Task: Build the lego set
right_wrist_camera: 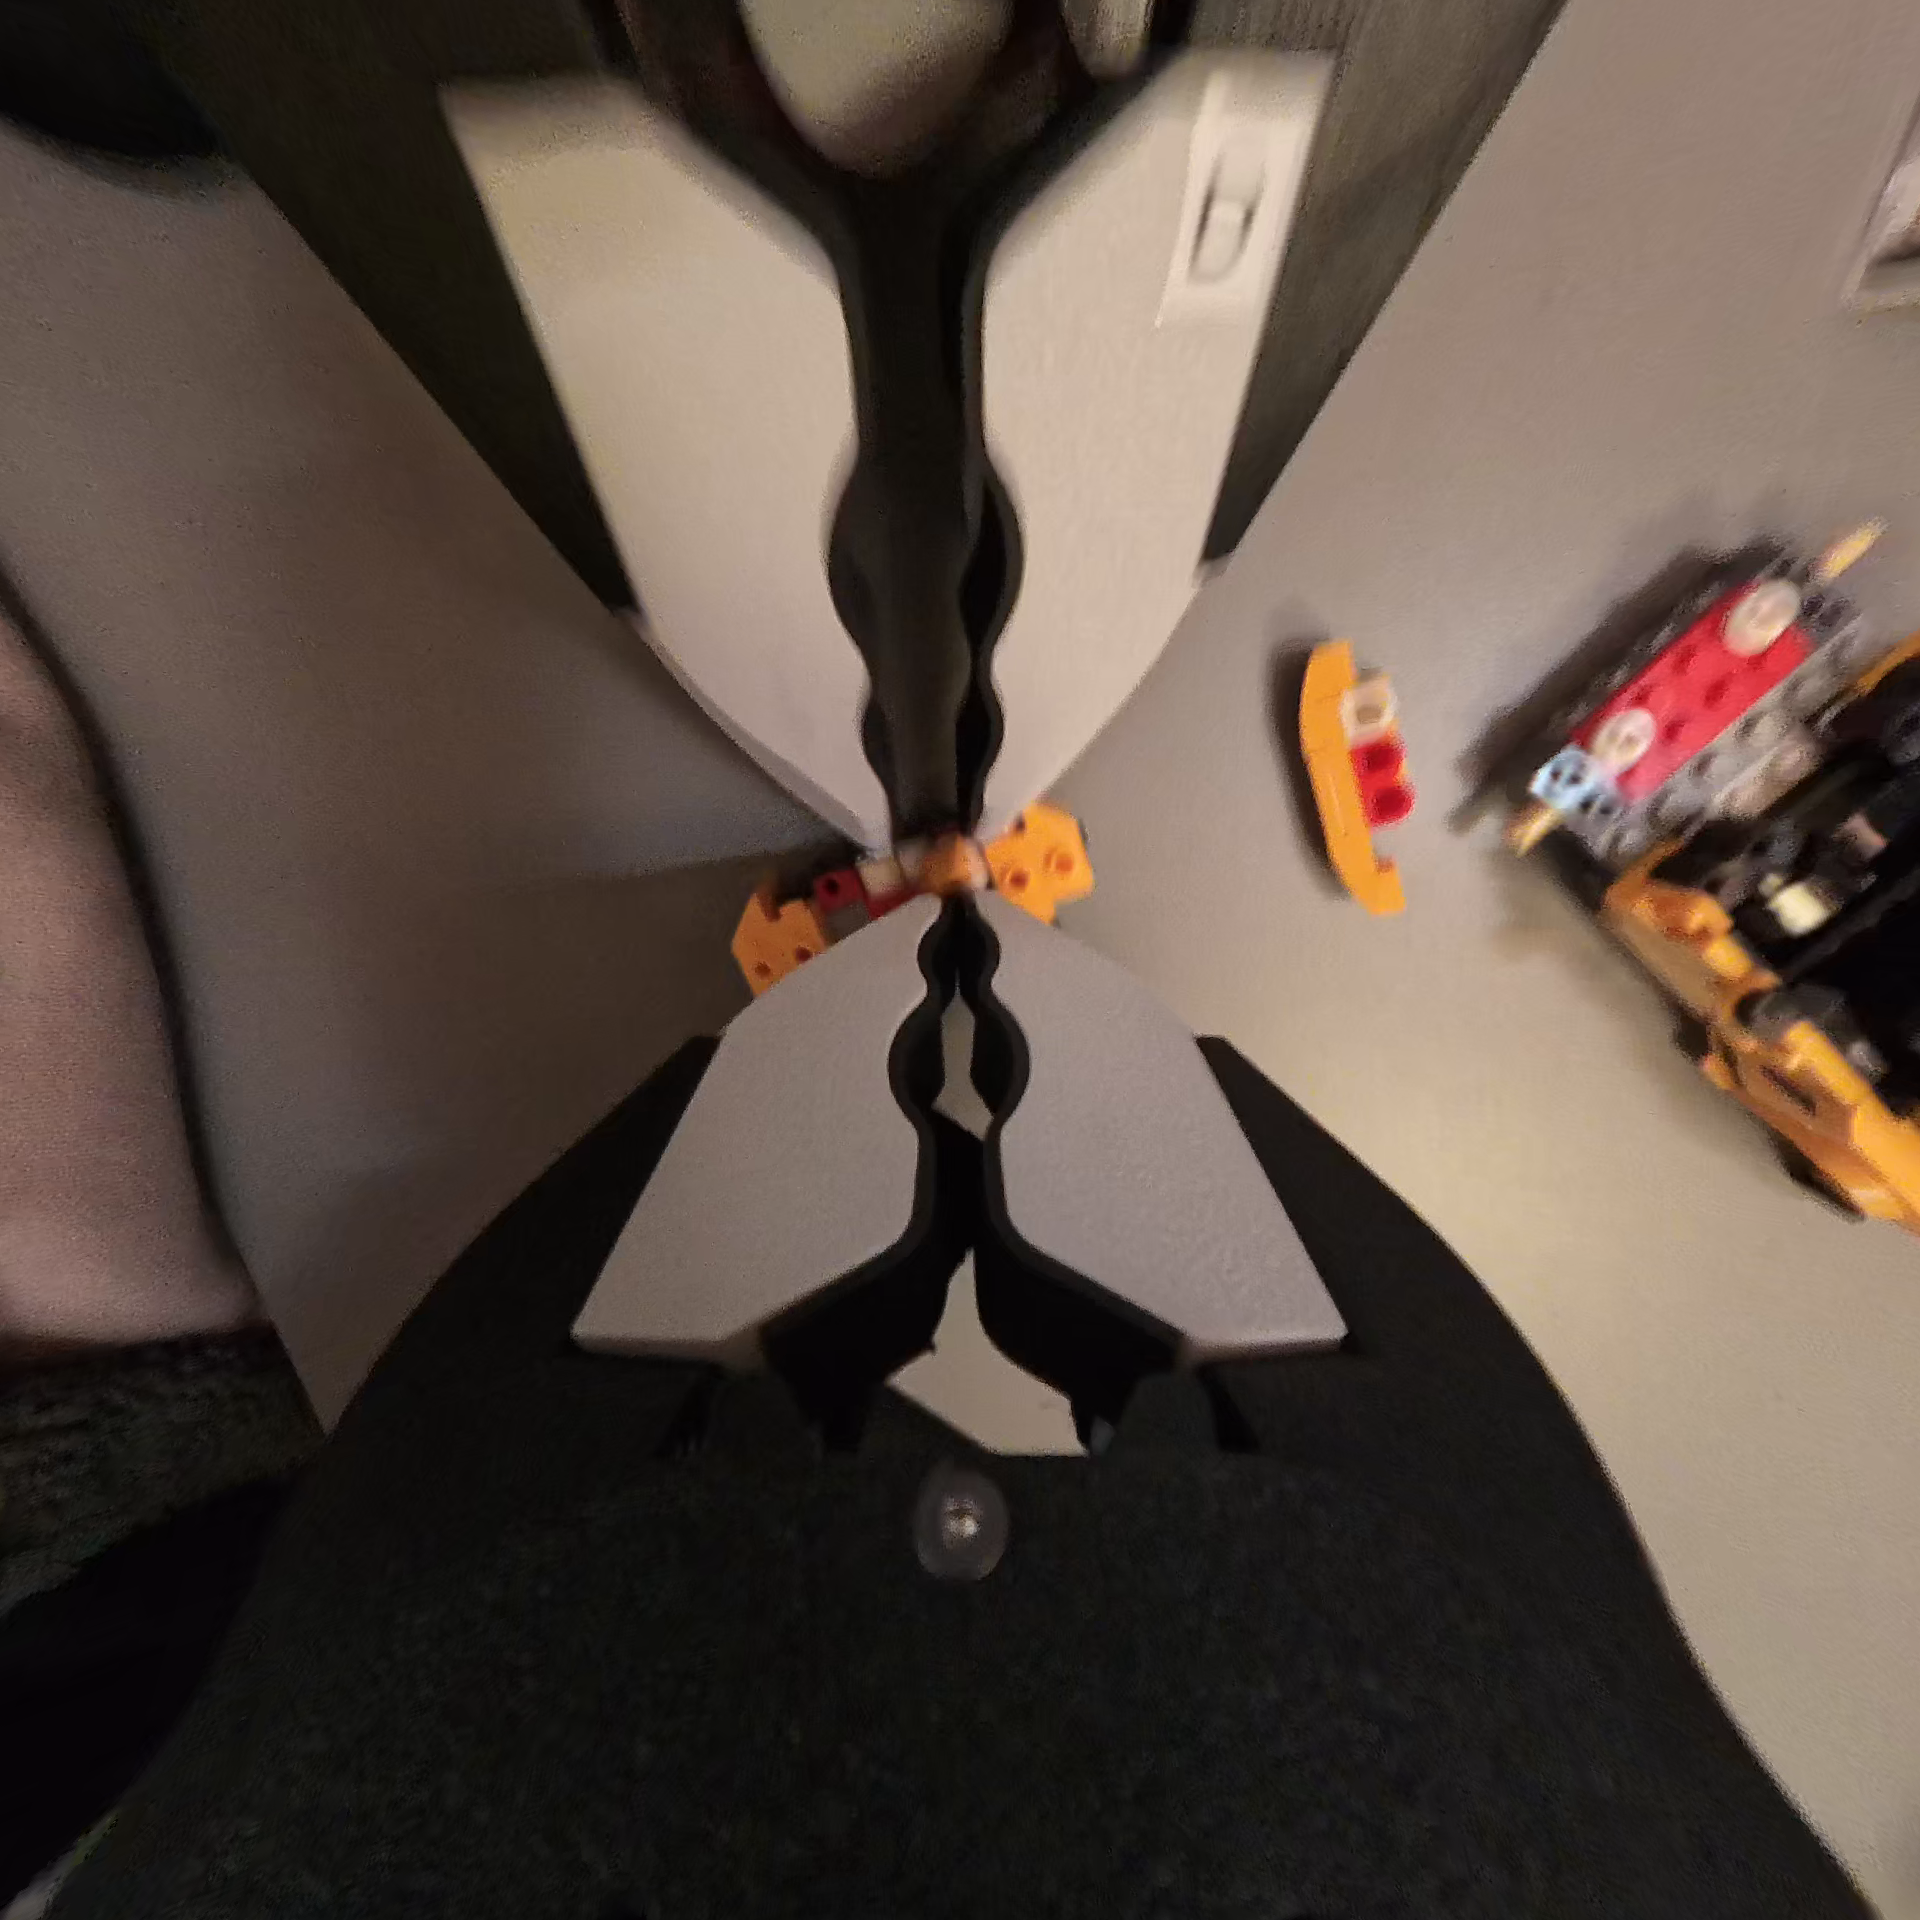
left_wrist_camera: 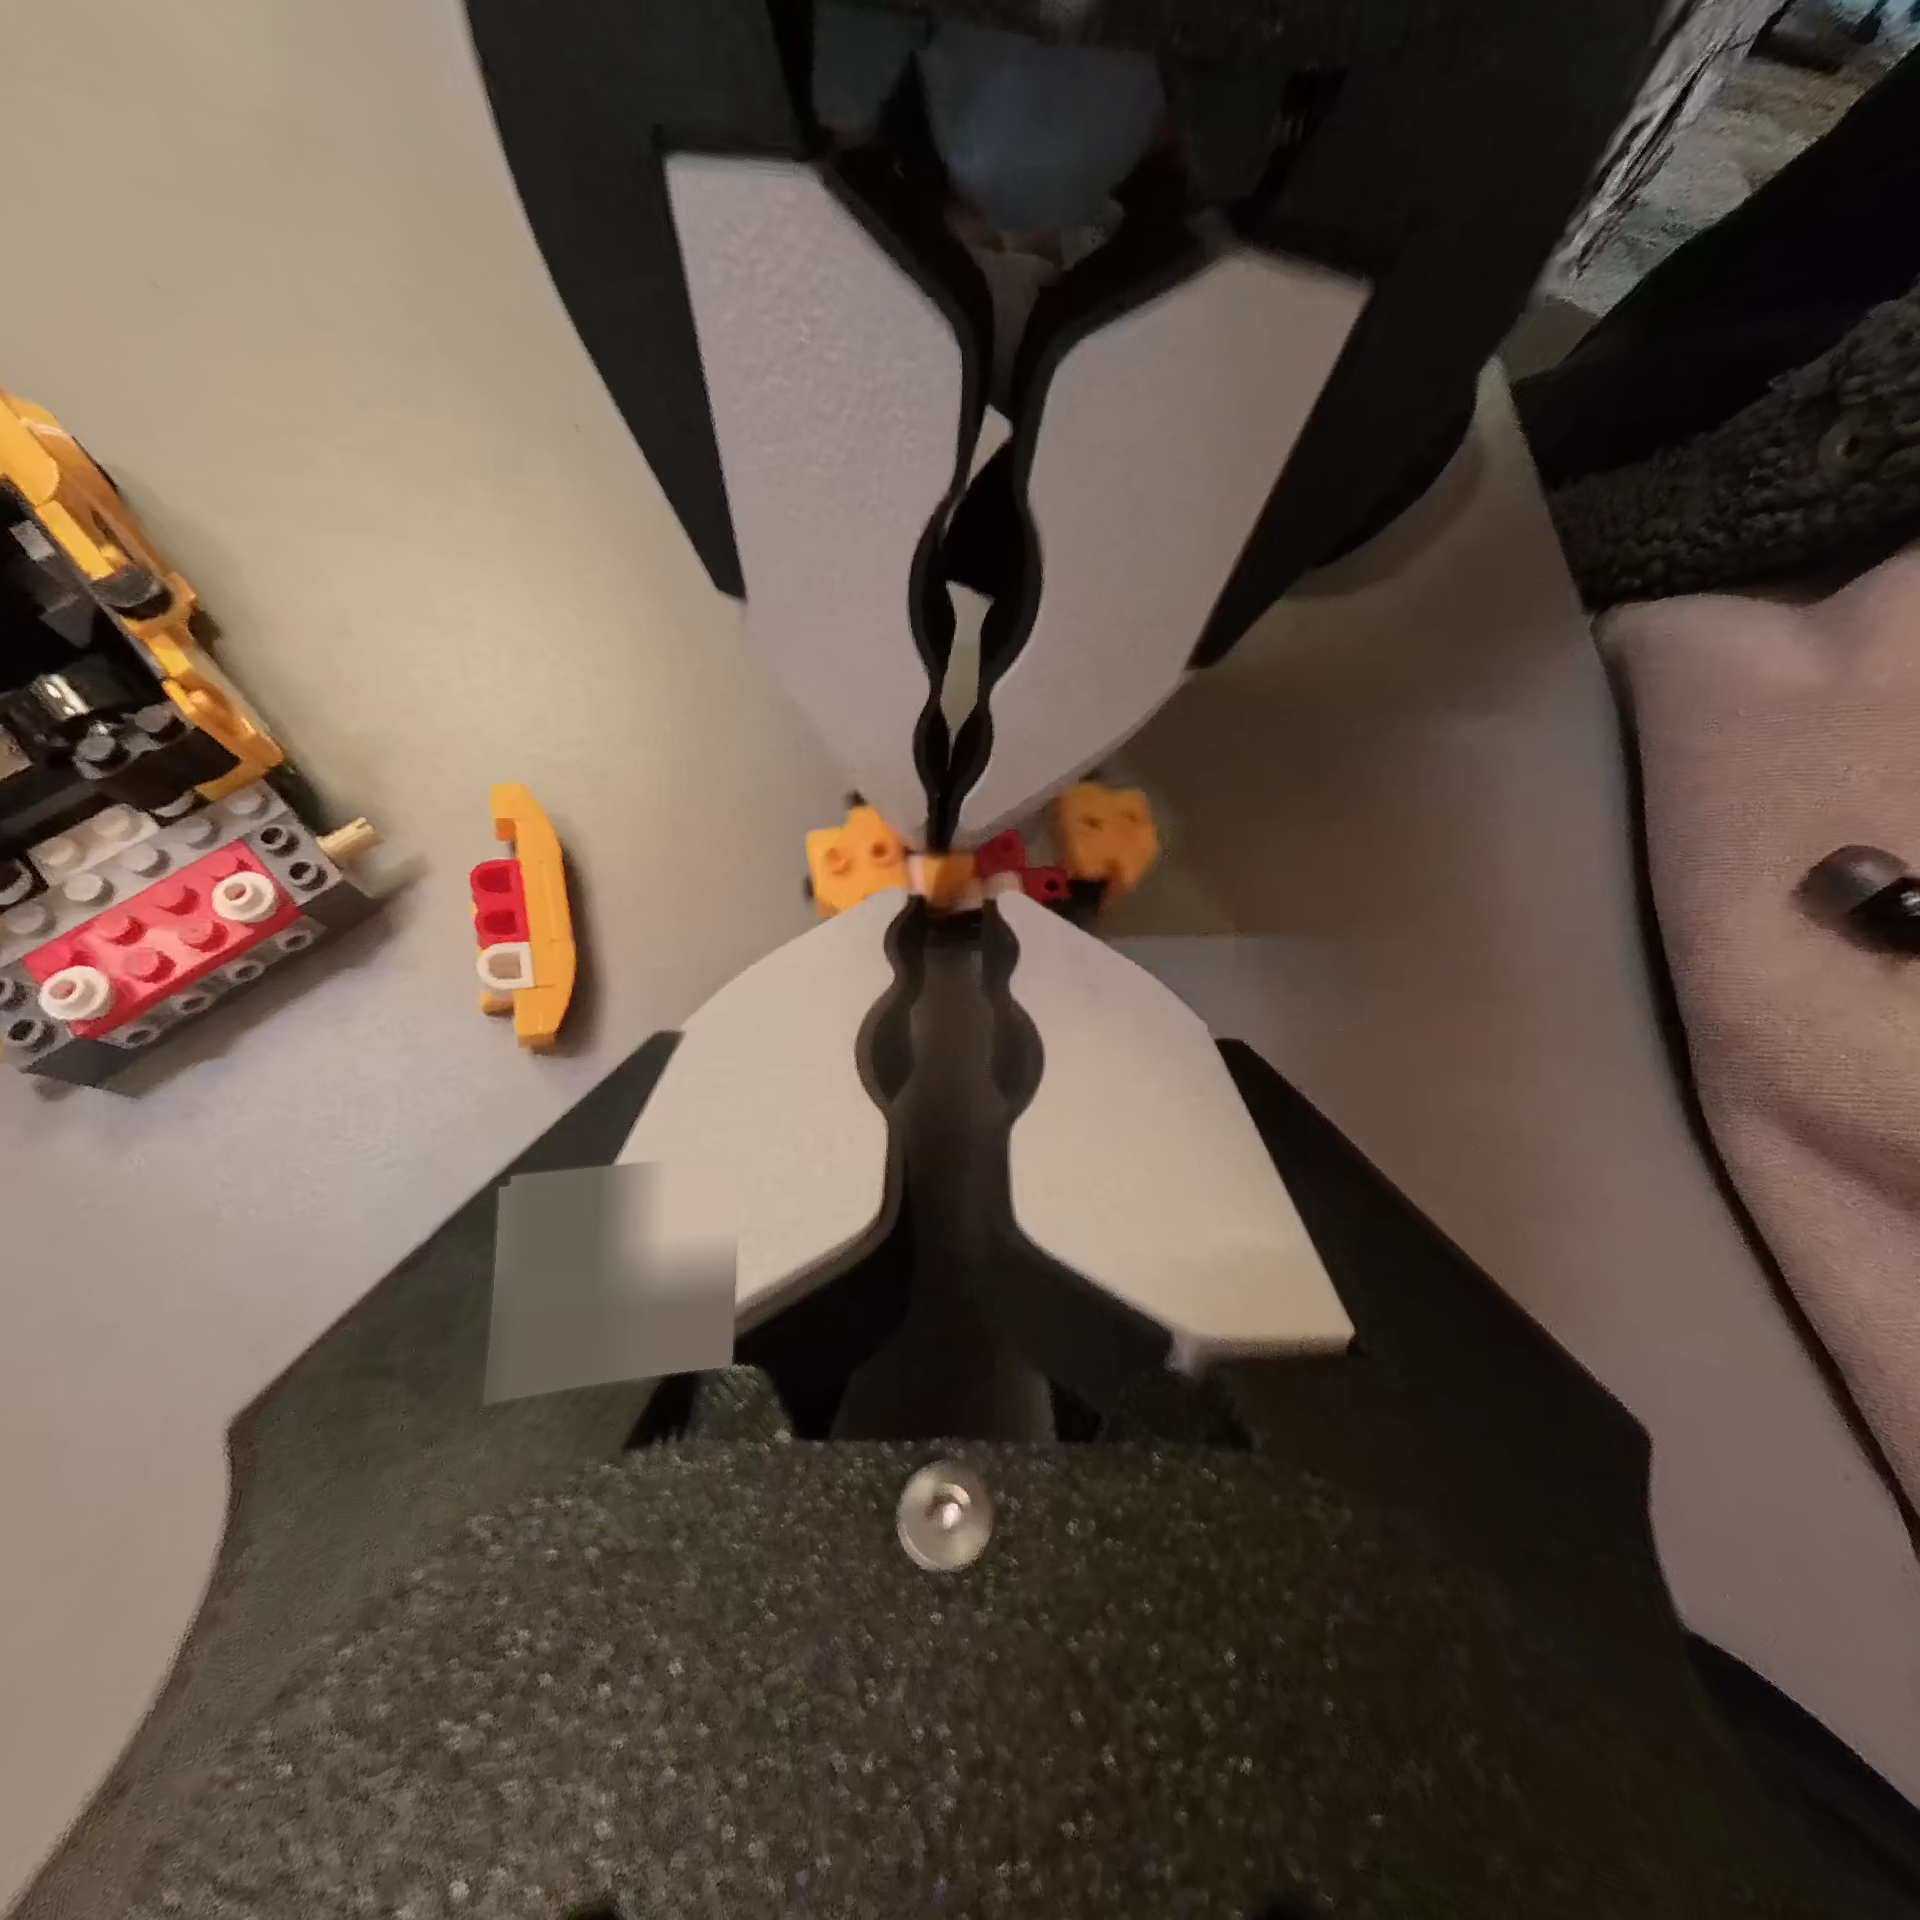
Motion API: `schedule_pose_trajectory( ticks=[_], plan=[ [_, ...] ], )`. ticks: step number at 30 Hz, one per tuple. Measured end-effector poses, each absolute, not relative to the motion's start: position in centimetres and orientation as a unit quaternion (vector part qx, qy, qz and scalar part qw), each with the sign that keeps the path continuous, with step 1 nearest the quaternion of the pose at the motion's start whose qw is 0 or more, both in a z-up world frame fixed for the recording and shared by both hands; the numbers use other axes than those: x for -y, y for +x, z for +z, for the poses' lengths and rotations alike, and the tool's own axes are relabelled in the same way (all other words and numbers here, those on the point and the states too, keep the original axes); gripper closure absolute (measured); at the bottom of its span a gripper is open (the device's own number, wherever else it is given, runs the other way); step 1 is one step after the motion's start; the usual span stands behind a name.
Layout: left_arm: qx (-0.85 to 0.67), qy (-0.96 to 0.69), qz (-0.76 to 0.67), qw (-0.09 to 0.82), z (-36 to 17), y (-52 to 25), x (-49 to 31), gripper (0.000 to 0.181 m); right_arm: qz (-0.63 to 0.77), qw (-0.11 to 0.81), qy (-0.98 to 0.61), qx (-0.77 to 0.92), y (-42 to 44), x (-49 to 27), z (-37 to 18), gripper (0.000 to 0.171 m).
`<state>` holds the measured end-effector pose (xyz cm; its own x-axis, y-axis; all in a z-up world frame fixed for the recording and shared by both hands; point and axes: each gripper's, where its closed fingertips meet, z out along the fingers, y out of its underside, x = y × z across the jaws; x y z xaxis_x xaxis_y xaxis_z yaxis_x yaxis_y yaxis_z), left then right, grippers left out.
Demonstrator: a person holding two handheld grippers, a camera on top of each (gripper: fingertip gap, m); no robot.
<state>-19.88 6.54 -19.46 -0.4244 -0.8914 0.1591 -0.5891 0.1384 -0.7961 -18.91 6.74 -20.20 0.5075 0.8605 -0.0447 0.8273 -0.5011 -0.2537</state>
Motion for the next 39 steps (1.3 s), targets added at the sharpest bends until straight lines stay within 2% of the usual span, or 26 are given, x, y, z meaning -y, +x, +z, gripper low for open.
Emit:
schedule_pose_trajectory(
  ticks=[4,10,16,17,20,32,37,39],
  plan=[
    [-0.735,-0.504,-0.418,0.176,-19.5,-20.0,-6.4,0.181,0.074,0.097,-0.855,0.505,-19.0,-6.1,-21.4,0.171],
    [-0.738,-0.501,-0.419,0.17,-18.9,-20.7,-7.0,0.172,0.084,0.144,-0.856,0.489,-18.7,-7.1,-19.4,0.171],
    [-0.749,-0.501,-0.404,0.158,-18.7,-22.3,-8.5,0.173,0.13,0.205,-0.85,0.467,-18.5,-7.0,-19.1,0.171],
    [-0.756,-0.501,-0.393,0.152,-19.2,-22.6,-8.7,0.173,0.147,0.211,-0.848,0.464,-18.7,-6.8,-19.1,0.159],
    [-0.762,-0.501,-0.386,0.137,-20.0,-22.7,-8.3,0.172,0.183,0.215,-0.849,0.447,-19.2,-6.5,-19.4,0.15],
    [-0.772,-0.489,-0.373,0.162,-20.4,-21.8,-7.6,0.173,0.244,0.224,-0.835,0.439,-20.4,-6.6,-19.6,0.163],
    [-0.765,-0.493,-0.384,0.158,-20.3,-21.9,-7.8,0.173,0.201,0.219,-0.846,0.443,-17.8,-6.5,-20.2,0.163],
    [-0.763,-0.493,-0.387,0.157,-20.3,-21.8,-7.8,0.173,0.176,0.204,-0.85,0.453,-16.7,-6.2,-20.7,0.154]
  ],
)
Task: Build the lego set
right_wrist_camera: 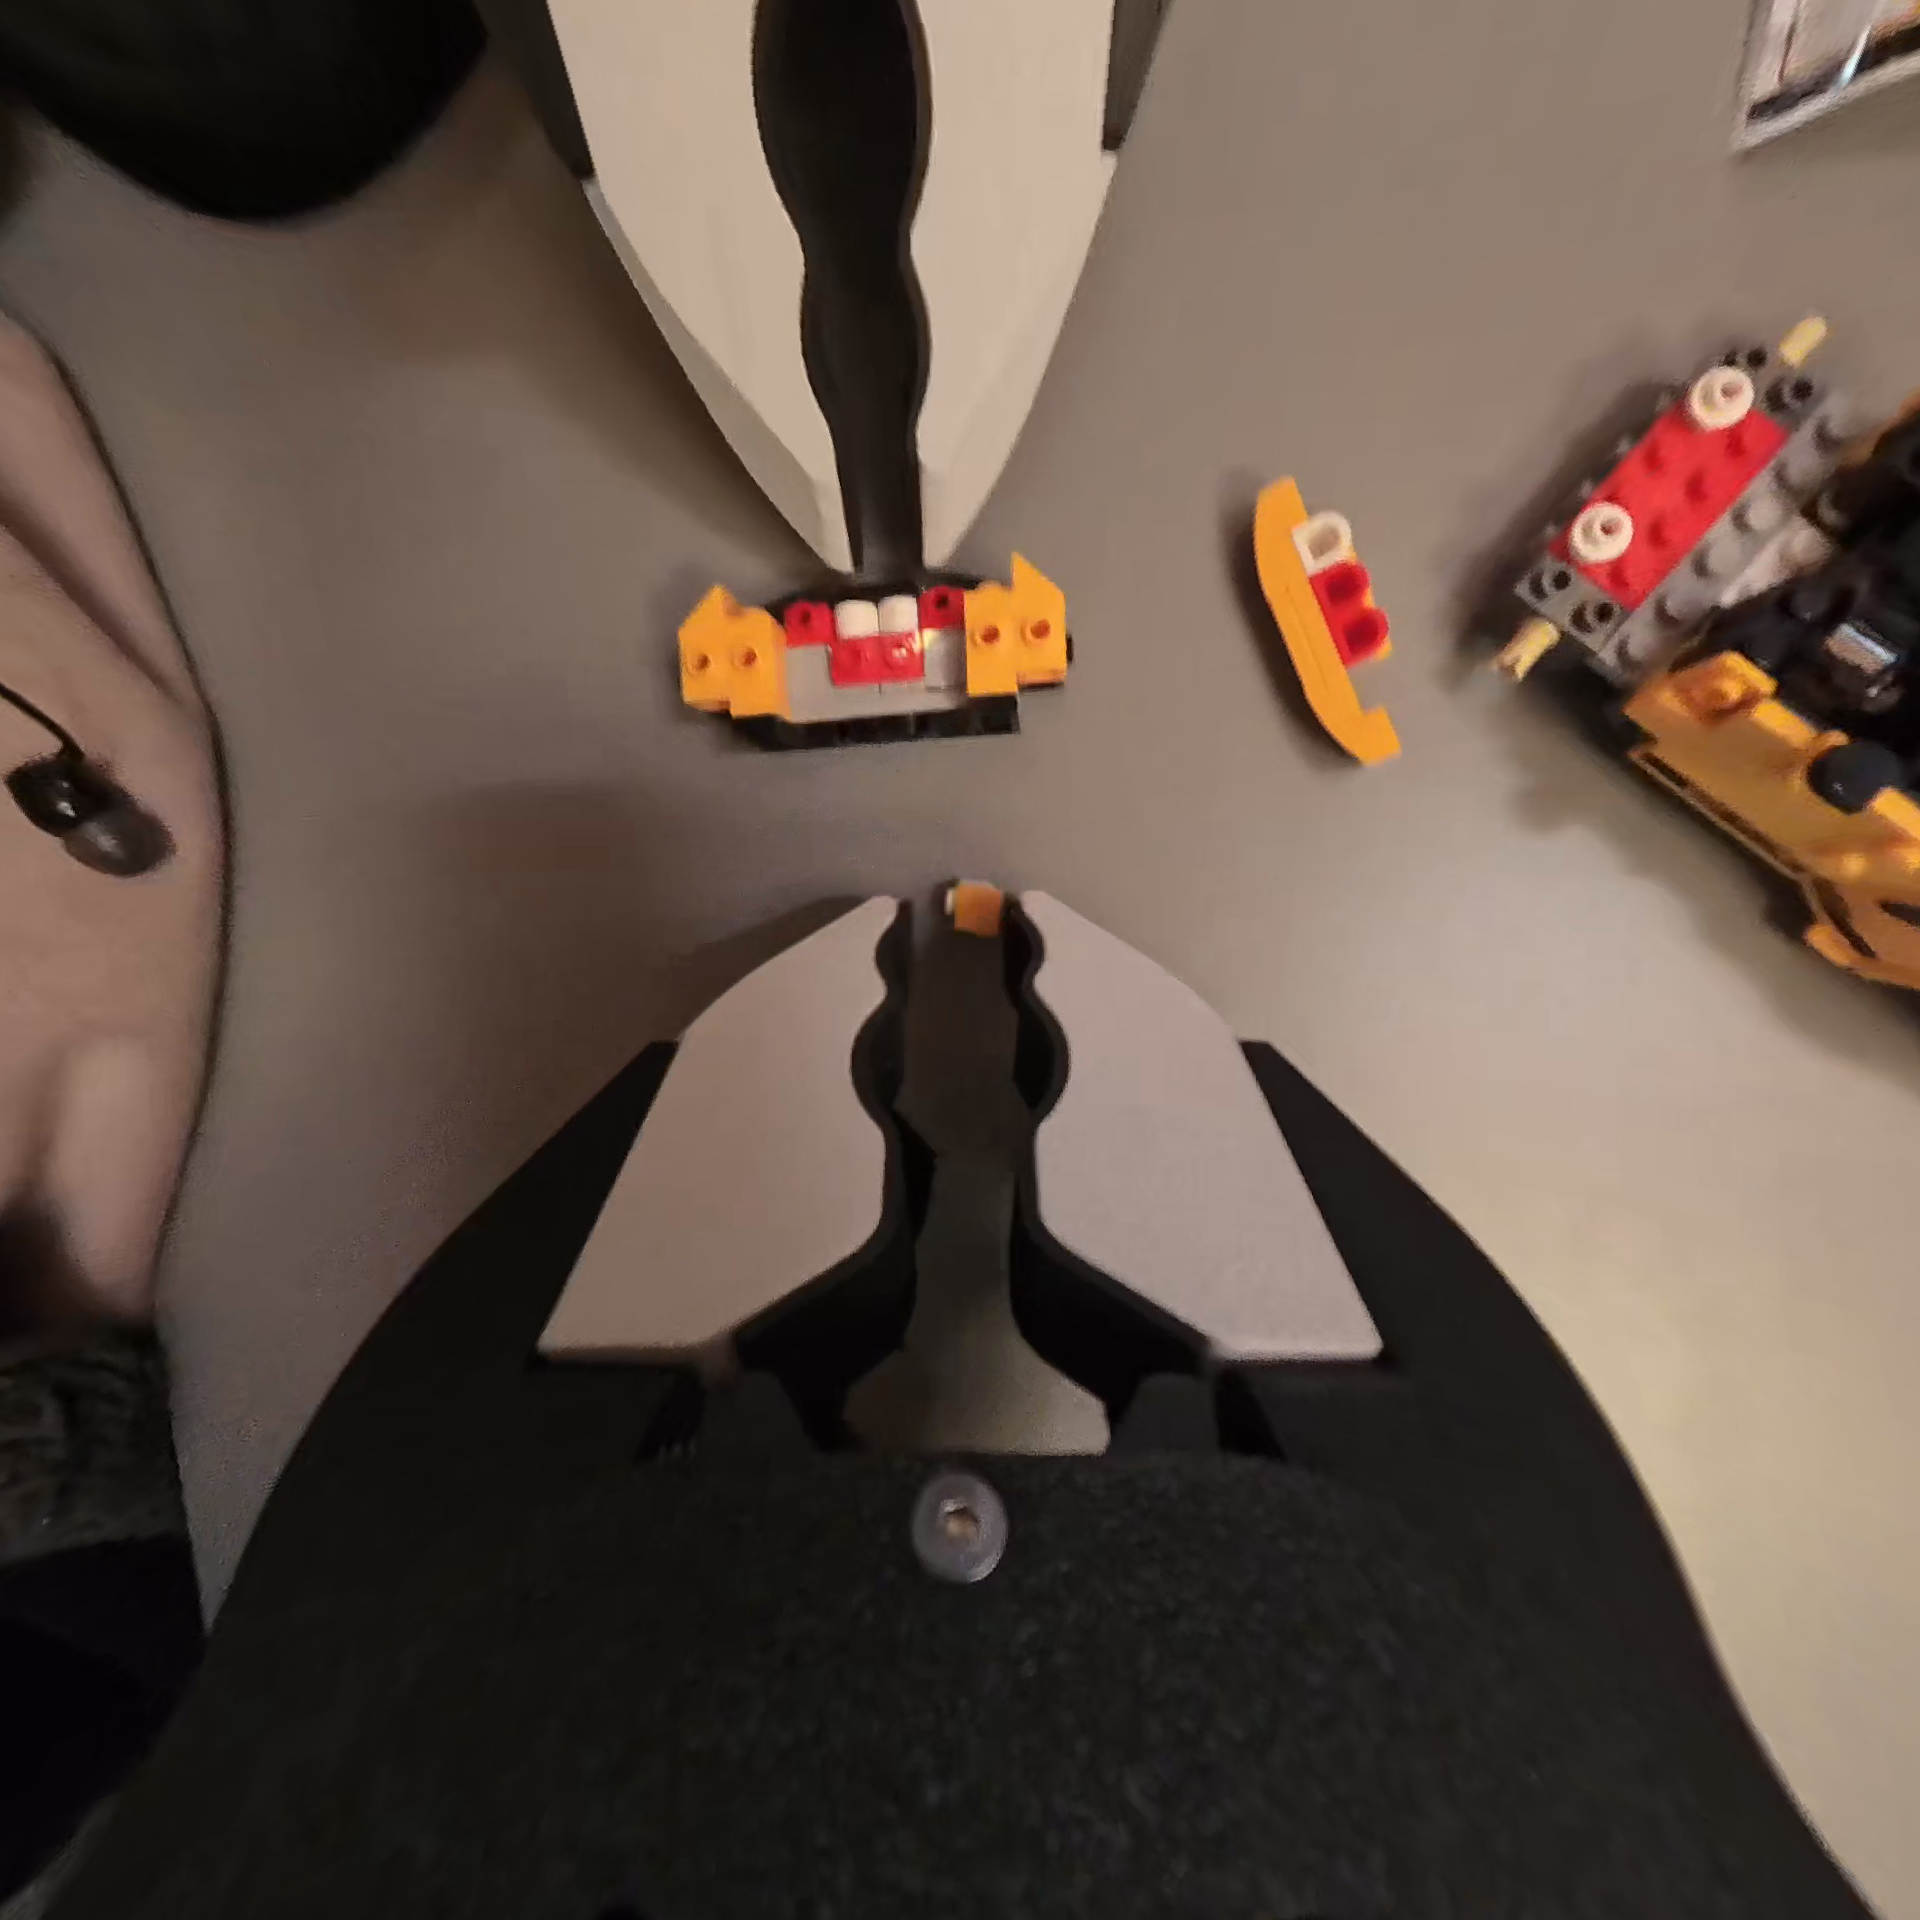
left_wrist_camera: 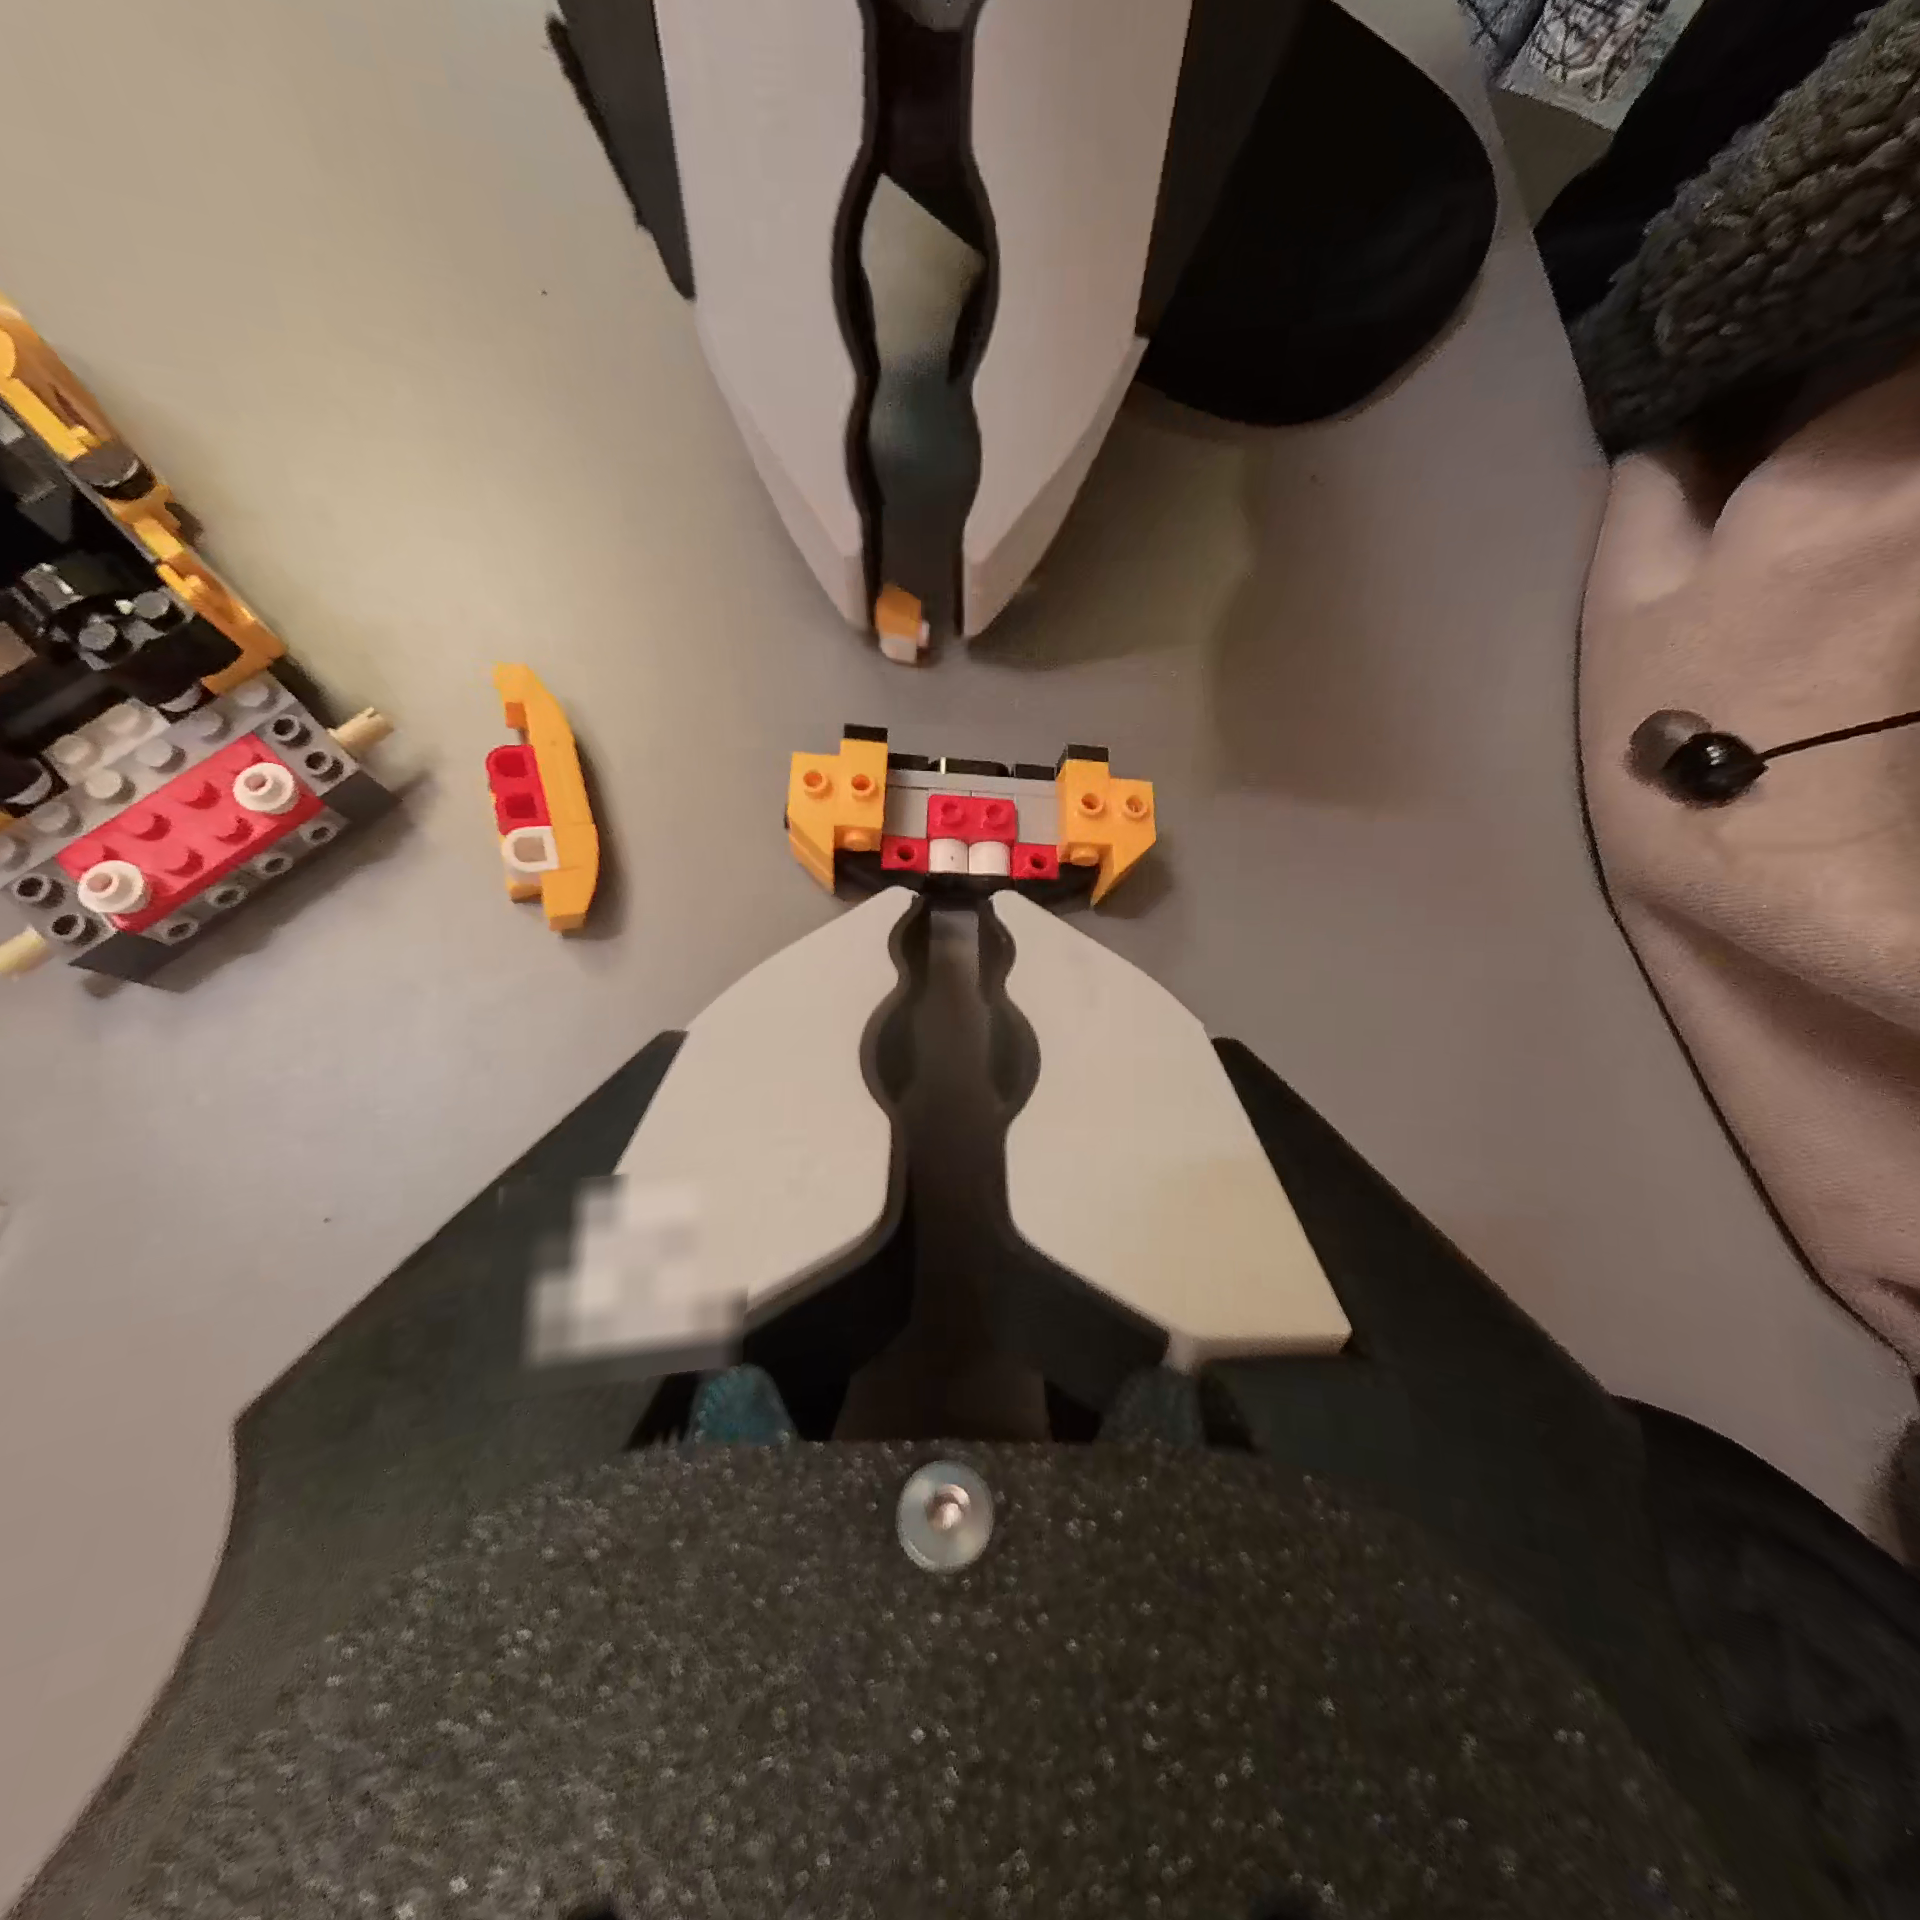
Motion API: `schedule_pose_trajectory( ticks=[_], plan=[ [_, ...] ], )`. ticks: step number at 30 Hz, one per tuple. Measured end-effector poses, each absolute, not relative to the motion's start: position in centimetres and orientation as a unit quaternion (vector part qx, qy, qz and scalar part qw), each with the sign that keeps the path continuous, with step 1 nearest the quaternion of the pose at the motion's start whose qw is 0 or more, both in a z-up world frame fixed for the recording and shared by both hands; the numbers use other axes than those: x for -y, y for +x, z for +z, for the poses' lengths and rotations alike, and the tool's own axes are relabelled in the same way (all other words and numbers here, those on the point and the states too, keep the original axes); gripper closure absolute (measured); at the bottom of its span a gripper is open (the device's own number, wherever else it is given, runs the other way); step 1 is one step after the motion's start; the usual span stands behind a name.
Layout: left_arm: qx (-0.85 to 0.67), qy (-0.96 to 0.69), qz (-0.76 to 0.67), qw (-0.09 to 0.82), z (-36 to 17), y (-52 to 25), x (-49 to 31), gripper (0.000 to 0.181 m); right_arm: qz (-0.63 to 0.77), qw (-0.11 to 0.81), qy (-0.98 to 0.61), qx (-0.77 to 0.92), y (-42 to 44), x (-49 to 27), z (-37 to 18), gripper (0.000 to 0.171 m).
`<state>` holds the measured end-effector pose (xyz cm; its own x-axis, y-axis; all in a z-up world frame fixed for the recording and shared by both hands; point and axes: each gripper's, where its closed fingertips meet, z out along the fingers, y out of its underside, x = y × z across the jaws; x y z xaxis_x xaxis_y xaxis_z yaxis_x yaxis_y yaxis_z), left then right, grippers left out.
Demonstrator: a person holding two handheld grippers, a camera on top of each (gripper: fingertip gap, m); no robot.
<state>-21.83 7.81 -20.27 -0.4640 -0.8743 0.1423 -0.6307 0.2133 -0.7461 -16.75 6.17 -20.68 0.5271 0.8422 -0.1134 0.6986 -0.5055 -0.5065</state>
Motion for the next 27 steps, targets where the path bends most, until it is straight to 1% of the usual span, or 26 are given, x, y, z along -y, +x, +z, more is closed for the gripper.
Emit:
schedule_pose_trajectory(
  ticks=[2,4,7,12,20,21,23,25,27],
  plan=[
    [-0.761,-0.493,-0.39,0.159,-20.2,-21.8,-7.8,0.171,0.173,0.213,-0.846,0.457,-16.7,-6.3,-20.5,0.145],
    [-0.76,-0.491,-0.394,0.161,-20.1,-21.7,-7.8,0.17,0.182,0.237,-0.831,0.469,-17.3,-6.7,-19.8,0.144],
    [-0.759,-0.49,-0.397,0.161,-20.2,-21.6,-7.7,0.17,0.178,0.242,-0.819,0.489,-18.0,-7.3,-20.3,0.148],
    [-0.762,-0.489,-0.39,0.168,-20.3,-21.3,-7.6,0.174,0.188,0.239,-0.806,0.507,-19.2,-7.8,-21.0,0.161],
    [-0.759,-0.495,-0.387,0.173,-20.4,-21.1,-7.7,0.174,0.182,0.243,-0.81,0.502,-18.8,-8.1,-20.9,0.165],
    [-0.76,-0.492,-0.389,0.172,-20.4,-21.1,-7.5,0.177,0.18,0.248,-0.81,0.501,-18.7,-8.2,-20.8,0.166],
    [-0.76,-0.49,-0.392,0.169,-20.3,-21.1,-7.2,0.176,0.196,0.253,-0.808,0.495,-18.3,-8.0,-19.9,0.161],
    [-0.762,-0.487,-0.394,0.166,-20.3,-21.2,-7.0,0.174,0.181,0.257,-0.812,0.492,-17.2,-8.0,-19.1,0.155],
    [-0.763,-0.484,-0.396,0.166,-20.2,-21.2,-6.8,0.174,0.169,0.262,-0.813,0.492,-16.3,-7.5,-18.7,0.153]
  ],
)
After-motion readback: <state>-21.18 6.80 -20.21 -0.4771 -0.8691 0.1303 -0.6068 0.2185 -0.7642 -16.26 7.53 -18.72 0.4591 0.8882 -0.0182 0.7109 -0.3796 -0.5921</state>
